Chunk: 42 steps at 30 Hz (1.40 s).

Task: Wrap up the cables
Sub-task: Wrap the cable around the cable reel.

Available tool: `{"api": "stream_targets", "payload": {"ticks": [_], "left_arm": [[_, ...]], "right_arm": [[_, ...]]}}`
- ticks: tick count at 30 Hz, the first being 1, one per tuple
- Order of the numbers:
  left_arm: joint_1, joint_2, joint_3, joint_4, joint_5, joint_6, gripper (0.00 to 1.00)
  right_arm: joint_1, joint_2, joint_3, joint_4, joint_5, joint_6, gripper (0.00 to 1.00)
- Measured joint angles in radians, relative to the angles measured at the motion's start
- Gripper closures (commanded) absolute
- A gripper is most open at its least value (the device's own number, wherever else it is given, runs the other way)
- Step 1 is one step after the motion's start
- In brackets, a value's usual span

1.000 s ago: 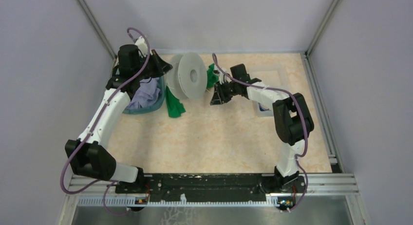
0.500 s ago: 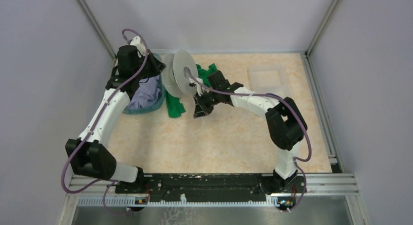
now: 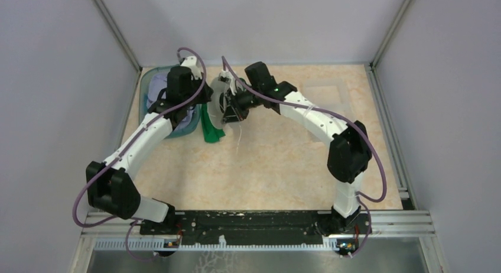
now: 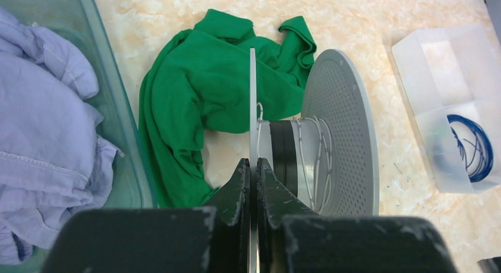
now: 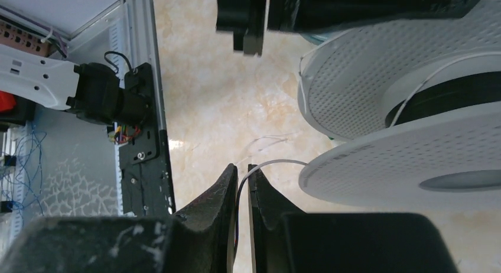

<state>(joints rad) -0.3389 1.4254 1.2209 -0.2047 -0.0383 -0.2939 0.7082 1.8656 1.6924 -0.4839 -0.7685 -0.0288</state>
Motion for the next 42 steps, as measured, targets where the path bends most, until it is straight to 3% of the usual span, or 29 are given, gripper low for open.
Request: {"api": "stream_targets", "payload": {"ticks": [16, 21, 25, 31, 37, 42], "left_arm": [[-0.120, 0.002, -0.031, 0.041, -0.047, 0.194, 1.00], [-0.133, 0.002, -0.033, 0.040, -0.047, 0.220, 1.00], [-0.131, 0.002, -0.033, 0.039, -0.047, 0.216, 1.00], [-0.090, 0.002, 0.002, -0.006, -0.008, 0.164, 1.00], [-0.063, 0.002, 0.083, -0.037, 0.002, 0.132, 1.00], [-0.058, 0.002, 0.123, -0.050, 0.001, 0.118, 1.00]], "right_arm": [[-0.200, 0.001, 0.094, -0.034, -0.002, 0.093, 0.89], [-0.223, 0.002, 0.101, -0.024, -0.009, 0.088, 0.85], [-0.233, -0.043, -0.060, 0.058, -0.014, 0.087, 0.75], [-0.269, -0.129, -0.365, 0.175, 0.061, 0.114, 0.51], [-0.288, -0.224, -0.523, 0.198, 0.220, 0.113, 0.37], [-0.285, -0.275, -0.577, 0.173, 0.295, 0.118, 0.33]]}}
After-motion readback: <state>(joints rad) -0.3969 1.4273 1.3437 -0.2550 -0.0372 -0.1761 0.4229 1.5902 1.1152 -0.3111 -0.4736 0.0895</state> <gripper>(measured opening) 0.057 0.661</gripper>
